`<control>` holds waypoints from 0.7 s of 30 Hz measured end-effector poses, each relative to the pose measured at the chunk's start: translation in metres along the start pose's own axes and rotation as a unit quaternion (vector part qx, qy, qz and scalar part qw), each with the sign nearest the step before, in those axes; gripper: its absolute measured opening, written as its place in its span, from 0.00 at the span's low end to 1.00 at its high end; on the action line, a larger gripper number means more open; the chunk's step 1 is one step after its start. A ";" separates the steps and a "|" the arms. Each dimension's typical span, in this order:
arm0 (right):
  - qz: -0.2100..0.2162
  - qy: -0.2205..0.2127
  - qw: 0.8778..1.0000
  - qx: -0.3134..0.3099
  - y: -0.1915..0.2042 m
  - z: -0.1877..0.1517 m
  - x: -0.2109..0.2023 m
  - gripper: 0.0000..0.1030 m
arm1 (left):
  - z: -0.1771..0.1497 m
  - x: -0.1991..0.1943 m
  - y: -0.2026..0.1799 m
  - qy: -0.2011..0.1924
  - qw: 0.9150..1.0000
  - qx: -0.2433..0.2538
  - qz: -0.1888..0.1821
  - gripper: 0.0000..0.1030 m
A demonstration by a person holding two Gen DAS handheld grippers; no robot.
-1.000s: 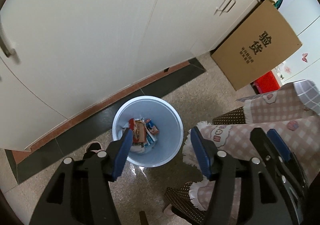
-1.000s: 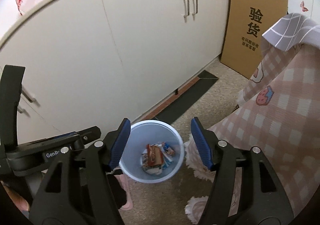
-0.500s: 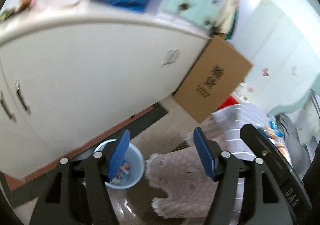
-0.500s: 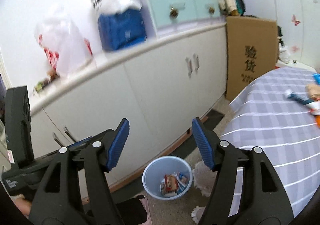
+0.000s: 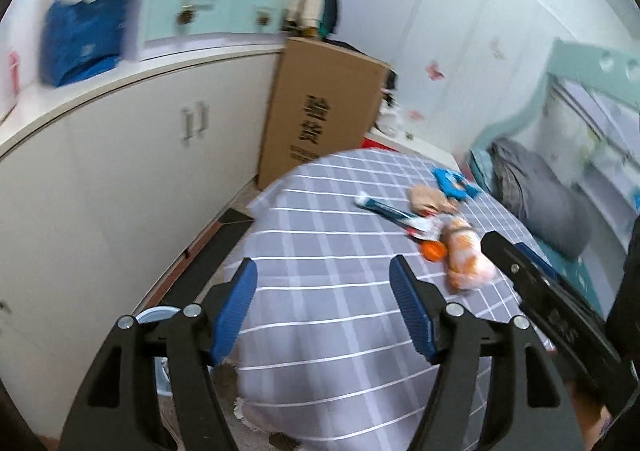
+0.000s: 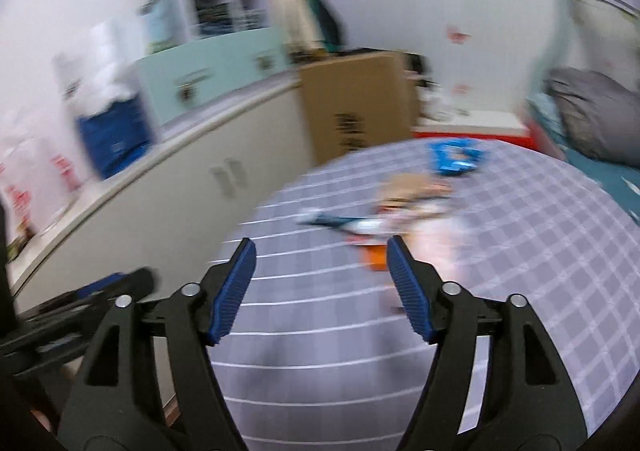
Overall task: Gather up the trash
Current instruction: 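Move both open tools back to the table, then grasp the white plastic bag with orange print using the right tool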
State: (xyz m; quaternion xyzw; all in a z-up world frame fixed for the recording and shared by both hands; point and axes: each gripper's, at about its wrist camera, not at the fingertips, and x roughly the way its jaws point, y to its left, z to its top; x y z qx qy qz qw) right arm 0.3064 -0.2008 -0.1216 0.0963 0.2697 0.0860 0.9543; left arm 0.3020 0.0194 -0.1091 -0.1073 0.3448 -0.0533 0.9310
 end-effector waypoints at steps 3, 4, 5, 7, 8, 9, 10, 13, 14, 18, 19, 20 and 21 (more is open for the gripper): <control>-0.021 0.026 0.999 0.032 -0.039 0.001 0.016 0.70 | -0.001 0.015 -0.028 0.016 1.000 0.023 -0.007 0.65; -0.022 0.035 0.998 0.036 -0.048 0.002 0.024 0.70 | -0.001 0.021 -0.035 0.023 0.999 0.028 -0.008 0.65; -0.025 0.040 0.998 0.039 -0.054 0.003 0.030 0.70 | -0.003 0.023 -0.038 0.027 0.999 0.031 -0.007 0.65; -0.031 0.053 0.997 0.036 -0.060 0.003 0.045 0.70 | -0.002 0.033 -0.048 0.038 0.998 0.040 -0.007 0.65; -0.028 0.062 0.997 0.038 -0.061 0.000 0.049 0.70 | -0.001 0.037 -0.050 0.041 0.998 0.043 -0.006 0.65; -0.016 0.079 0.996 0.040 -0.066 0.000 0.058 0.70 | -0.001 0.040 -0.055 0.044 0.998 0.046 -0.009 0.65; -0.007 0.087 0.995 0.040 -0.068 -0.002 0.062 0.68 | -0.001 0.044 -0.060 0.047 0.998 0.051 -0.011 0.65; 0.015 0.115 0.992 0.039 -0.076 -0.005 0.071 0.36 | 0.001 0.058 -0.074 0.056 0.996 0.067 -0.011 0.65; 0.022 0.117 0.992 0.034 -0.078 -0.005 0.070 0.35 | 0.002 0.060 -0.076 0.057 0.996 0.070 -0.010 0.65; 0.024 0.121 0.992 0.005 -0.086 -0.005 0.062 0.32 | 0.010 0.077 -0.098 0.057 0.995 0.079 -0.017 0.66; 0.028 0.125 0.992 -0.003 -0.088 -0.005 0.060 0.32 | 0.012 0.082 -0.105 0.059 0.995 0.081 -0.028 0.66; 0.031 0.129 0.991 -0.010 -0.091 -0.005 0.058 0.32 | 0.012 0.084 -0.111 0.061 0.994 0.085 -0.035 0.65; 0.031 0.131 0.991 -0.015 -0.093 -0.005 0.056 0.32 | 0.011 0.089 -0.123 0.062 0.992 0.097 -0.044 0.66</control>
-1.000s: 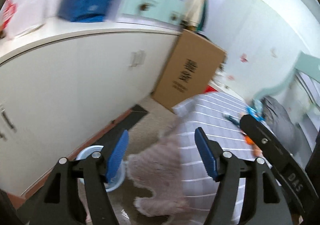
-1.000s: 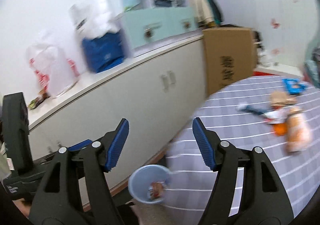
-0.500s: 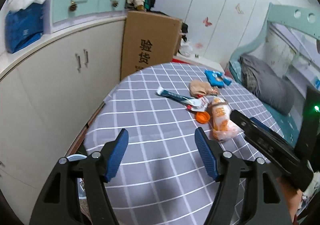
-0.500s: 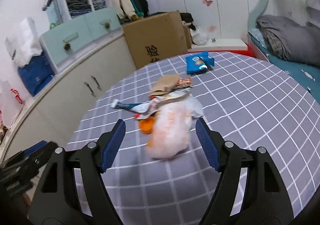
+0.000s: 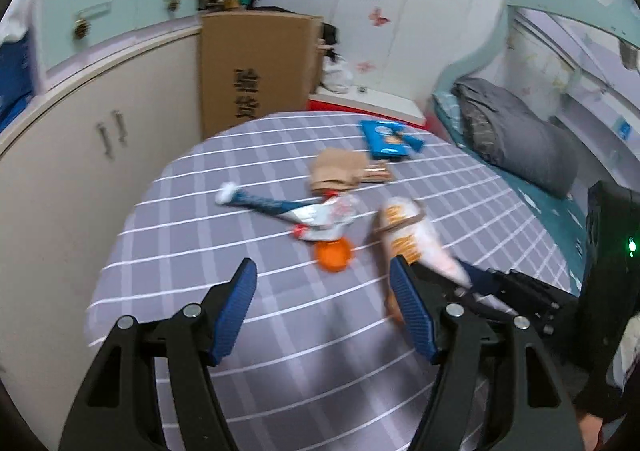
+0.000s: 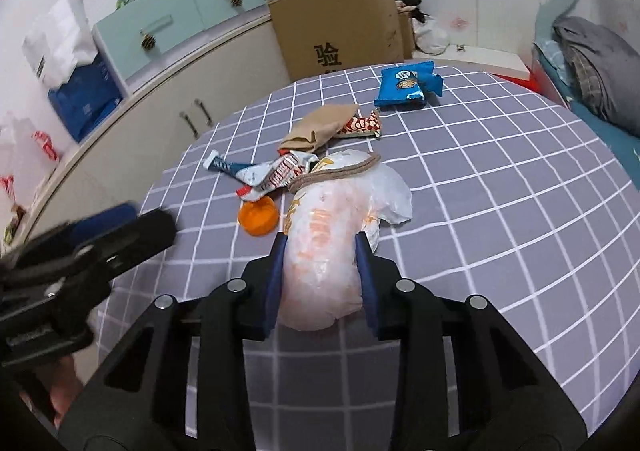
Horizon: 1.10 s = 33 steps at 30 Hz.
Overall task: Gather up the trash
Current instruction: 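Grasp the white plastic bag with orange print using the right tool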
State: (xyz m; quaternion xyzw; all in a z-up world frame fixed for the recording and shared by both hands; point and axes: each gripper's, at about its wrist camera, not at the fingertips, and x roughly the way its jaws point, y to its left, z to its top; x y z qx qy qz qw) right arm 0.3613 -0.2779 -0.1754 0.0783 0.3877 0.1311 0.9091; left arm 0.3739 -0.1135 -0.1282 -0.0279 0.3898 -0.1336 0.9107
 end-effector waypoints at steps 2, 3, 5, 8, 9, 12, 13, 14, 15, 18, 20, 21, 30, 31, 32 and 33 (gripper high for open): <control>-0.003 0.004 1.000 -0.009 -0.004 -0.001 -0.003 0.32 | 0.001 0.007 -0.014 0.002 1.000 0.018 -0.003 0.66; -0.002 0.005 1.000 -0.011 -0.005 0.000 -0.003 0.32 | 0.003 0.014 -0.023 0.006 1.000 0.026 -0.009 0.66; 0.004 0.007 1.000 -0.012 -0.007 0.000 -0.004 0.33 | 0.004 0.023 -0.031 0.010 0.999 0.031 -0.017 0.66; 0.011 0.010 1.000 -0.020 -0.008 -0.002 -0.006 0.33 | 0.006 0.038 -0.043 0.018 0.999 0.047 -0.018 0.66; 0.012 0.012 1.000 -0.024 -0.008 -0.003 -0.006 0.33 | 0.008 0.044 -0.045 0.019 0.998 0.049 -0.019 0.66; 0.018 0.015 0.999 -0.033 -0.010 -0.003 -0.006 0.32 | 0.012 0.053 -0.044 0.026 0.998 0.045 -0.030 0.66; 0.021 0.017 0.999 -0.035 -0.011 -0.003 -0.005 0.32 | 0.013 0.055 -0.044 0.028 0.998 0.045 -0.034 0.66; 0.023 0.018 0.999 -0.038 -0.011 -0.003 -0.005 0.32 | 0.015 0.056 -0.044 0.030 0.998 0.046 -0.038 0.65; 0.024 0.018 0.999 -0.041 -0.010 -0.003 -0.005 0.32 | 0.016 0.059 -0.045 0.031 0.998 0.047 -0.042 0.63; 0.021 0.021 0.998 -0.050 -0.007 -0.002 -0.003 0.32 | 0.017 0.067 -0.048 0.045 0.995 0.047 -0.069 0.37; 0.020 0.019 0.998 -0.052 -0.006 -0.002 -0.003 0.32 | 0.017 0.067 -0.052 0.042 0.995 0.048 -0.077 0.27; 0.020 0.018 0.998 -0.052 -0.006 -0.002 -0.003 0.32 | 0.017 0.065 -0.054 0.035 0.995 0.054 -0.073 0.22; -0.006 0.010 0.999 -0.051 0.000 -0.004 -0.006 0.32 | 0.020 0.027 -0.031 -0.036 0.999 0.017 -0.036 0.03; -0.007 0.010 0.999 -0.050 0.000 -0.004 -0.006 0.32 | 0.020 0.024 -0.027 -0.039 0.999 0.014 -0.034 0.03; -0.008 0.009 0.999 -0.049 0.000 -0.004 -0.007 0.32 | 0.019 0.019 -0.022 -0.045 0.998 0.008 -0.031 0.03; -0.011 0.005 0.999 -0.046 0.001 -0.005 -0.009 0.32 | 0.017 0.011 -0.015 -0.051 0.998 -0.001 -0.032 0.03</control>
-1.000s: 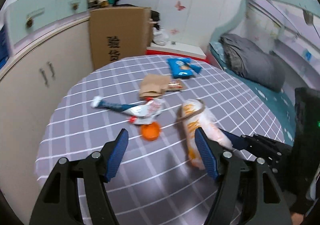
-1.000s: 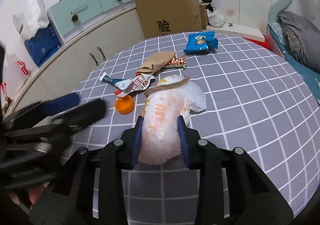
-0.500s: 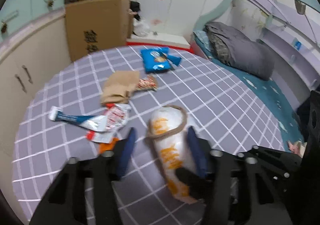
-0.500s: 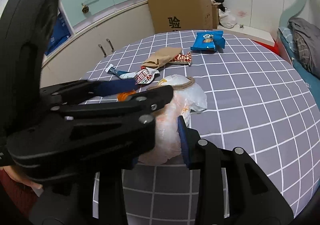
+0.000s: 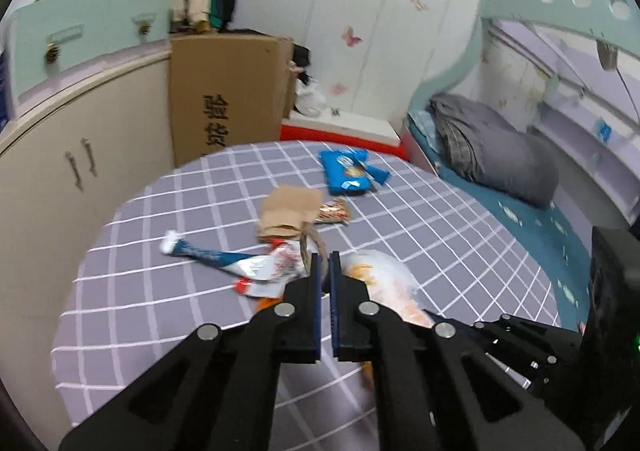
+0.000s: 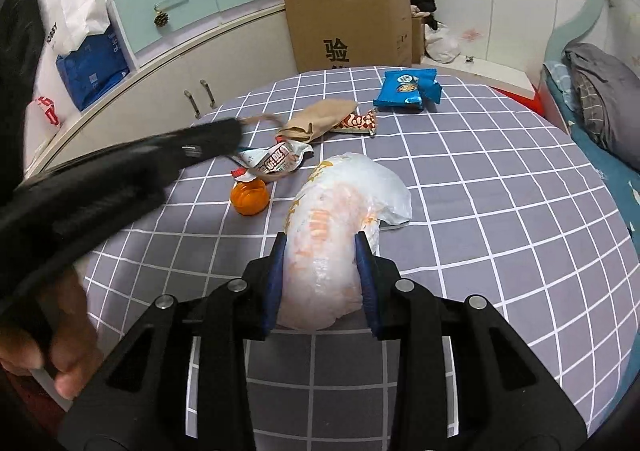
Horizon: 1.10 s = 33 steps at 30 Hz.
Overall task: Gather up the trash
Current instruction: 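Grasp the white plastic bag with orange print using the right tool, then carry the plastic bag to the wastebasket and open the right tool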
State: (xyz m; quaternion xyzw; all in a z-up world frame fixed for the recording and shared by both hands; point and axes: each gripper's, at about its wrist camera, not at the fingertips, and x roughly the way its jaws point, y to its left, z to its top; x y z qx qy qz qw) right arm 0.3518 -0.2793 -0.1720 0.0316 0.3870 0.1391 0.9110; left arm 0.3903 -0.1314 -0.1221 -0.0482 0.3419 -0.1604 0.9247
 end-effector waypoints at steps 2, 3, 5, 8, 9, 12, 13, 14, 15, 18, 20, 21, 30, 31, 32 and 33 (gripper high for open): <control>-0.001 -0.009 1.000 0.005 0.003 0.001 -0.005 0.32 | -0.002 -0.011 0.009 -0.006 1.000 -0.008 -0.002 0.03; -0.003 -0.014 1.000 0.005 0.005 0.002 -0.007 0.32 | -0.004 -0.020 0.015 -0.012 1.000 -0.013 -0.003 0.03; -0.003 -0.027 1.000 0.006 0.013 0.005 -0.015 0.32 | -0.007 -0.032 0.024 -0.020 0.999 -0.023 -0.011 0.03; 0.003 -0.039 0.999 -0.001 0.030 0.010 -0.020 0.32 | -0.012 -0.056 0.041 -0.034 0.998 -0.041 -0.023 0.03; 0.006 -0.045 0.999 -0.007 0.040 0.012 -0.022 0.32 | -0.014 -0.064 0.048 -0.039 0.998 -0.049 -0.028 0.03; 0.023 -0.050 0.998 -0.020 0.066 0.016 -0.024 0.32 | -0.024 -0.087 0.070 -0.054 0.996 -0.071 -0.032 0.03; 0.031 -0.050 0.998 -0.026 0.078 0.017 -0.023 0.32 | -0.028 -0.096 0.080 -0.058 0.995 -0.075 -0.025 0.03; 0.035 -0.049 0.998 -0.031 0.086 0.017 -0.022 0.32 | -0.030 -0.100 0.085 -0.060 0.995 -0.078 -0.021 0.03; 0.045 -0.048 0.997 -0.039 0.101 0.018 -0.019 0.32 | -0.035 -0.109 0.097 -0.064 0.994 -0.086 -0.017 0.03; 0.067 -0.041 0.995 -0.055 0.134 0.018 -0.010 0.32 | -0.046 -0.129 0.125 -0.075 0.992 -0.103 -0.002 0.03; 0.084 -0.033 0.993 -0.071 0.162 0.018 -0.001 0.32 | -0.057 -0.144 0.149 -0.081 0.990 -0.117 0.011 0.03; 0.092 -0.031 0.992 -0.075 0.172 0.017 0.002 0.32 | -0.063 -0.150 0.160 -0.083 0.989 -0.121 0.020 0.03; 0.169 0.023 0.975 -0.138 0.302 -0.007 0.061 0.32 | -0.126 -0.181 0.278 -0.066 0.970 -0.203 0.116 0.03; 0.178 0.032 0.973 -0.142 0.315 -0.012 0.070 0.32 | -0.134 -0.180 0.292 -0.061 0.967 -0.214 0.121 0.03; 0.186 0.043 0.971 -0.145 0.328 -0.018 0.080 0.32 | -0.139 -0.179 0.302 -0.057 0.965 -0.223 0.125 0.03; 0.189 0.054 0.969 -0.150 0.339 -0.024 0.089 0.32 | -0.150 -0.175 0.318 -0.048 0.961 -0.236 0.136 0.03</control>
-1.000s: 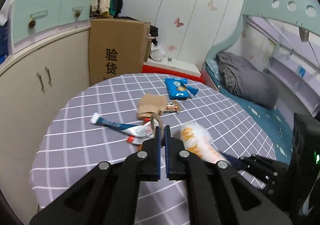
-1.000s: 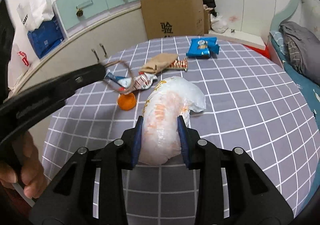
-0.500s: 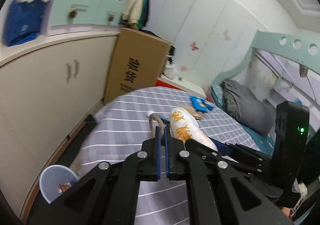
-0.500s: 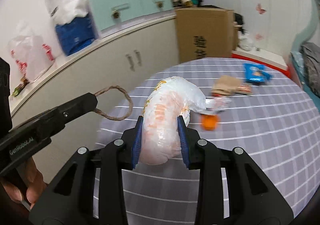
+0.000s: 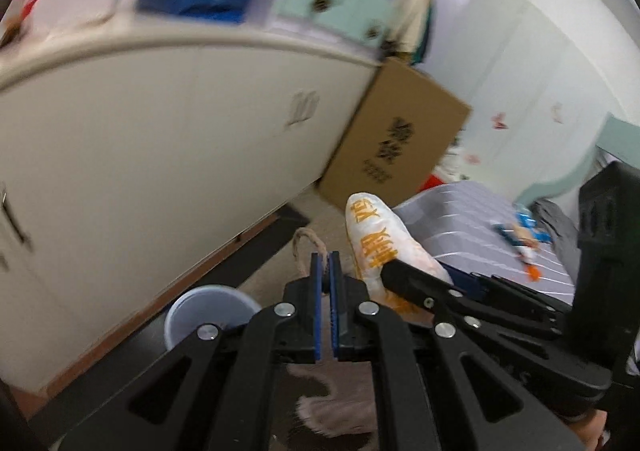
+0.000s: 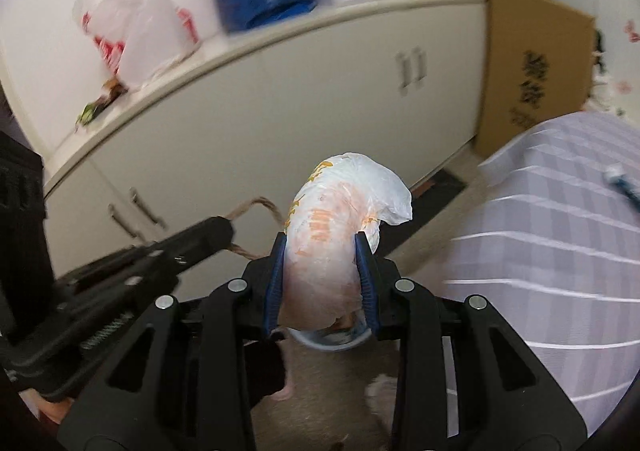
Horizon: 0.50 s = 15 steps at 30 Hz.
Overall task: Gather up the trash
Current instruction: 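Carry the plastic bag to the wastebasket and open the right tool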
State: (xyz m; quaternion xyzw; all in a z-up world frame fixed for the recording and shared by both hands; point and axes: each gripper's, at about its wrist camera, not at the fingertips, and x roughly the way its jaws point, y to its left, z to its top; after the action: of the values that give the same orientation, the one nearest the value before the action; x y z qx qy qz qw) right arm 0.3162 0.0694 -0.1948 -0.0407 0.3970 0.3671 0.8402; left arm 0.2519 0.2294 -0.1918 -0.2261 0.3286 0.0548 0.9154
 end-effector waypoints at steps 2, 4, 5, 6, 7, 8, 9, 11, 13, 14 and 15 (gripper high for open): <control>0.001 0.015 1.000 -0.008 0.012 -0.005 0.022 0.32 | -0.004 0.013 0.021 0.010 1.000 -0.014 0.013 0.03; 0.003 0.042 0.999 -0.012 0.020 -0.011 0.052 0.32 | -0.011 0.031 0.048 0.029 0.999 -0.040 0.020 0.03; 0.002 0.053 0.998 -0.013 0.022 -0.015 0.068 0.32 | -0.015 0.039 0.060 0.039 0.998 -0.049 0.025 0.03; -0.002 0.064 0.998 -0.017 0.025 -0.018 0.082 0.32 | -0.018 0.044 0.067 0.044 0.997 -0.055 0.028 0.03; -0.005 0.075 0.997 -0.018 0.026 -0.021 0.094 0.32 | -0.021 0.052 0.077 0.052 0.996 -0.063 0.033 0.03; -0.005 0.083 0.996 -0.017 0.026 -0.025 0.103 0.32 | -0.024 0.057 0.084 0.056 0.995 -0.067 0.037 0.03; -0.004 0.093 0.996 -0.013 0.025 -0.029 0.115 0.32 | -0.027 0.065 0.093 0.063 0.994 -0.072 0.043 0.03; -0.006 0.105 0.994 -0.009 0.025 -0.031 0.134 0.33 | -0.034 0.077 0.109 0.077 0.992 -0.085 0.048 0.03; -0.004 0.116 0.993 0.000 0.023 -0.035 0.155 0.35 | -0.039 0.088 0.121 0.087 0.990 -0.095 0.051 0.03; -0.006 0.118 0.993 0.003 0.021 -0.035 0.160 0.38 | -0.041 0.092 0.125 0.091 0.990 -0.098 0.054 0.03; -0.006 0.119 0.993 0.008 0.019 -0.036 0.169 0.46 | -0.043 0.098 0.130 0.097 0.989 -0.101 0.056 0.03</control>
State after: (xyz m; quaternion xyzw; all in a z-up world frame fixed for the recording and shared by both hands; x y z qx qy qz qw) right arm 0.3510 0.1686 -0.3331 -0.0804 0.4969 0.3513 0.7894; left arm 0.2706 0.3209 -0.3316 -0.3030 0.4208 0.1165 0.8471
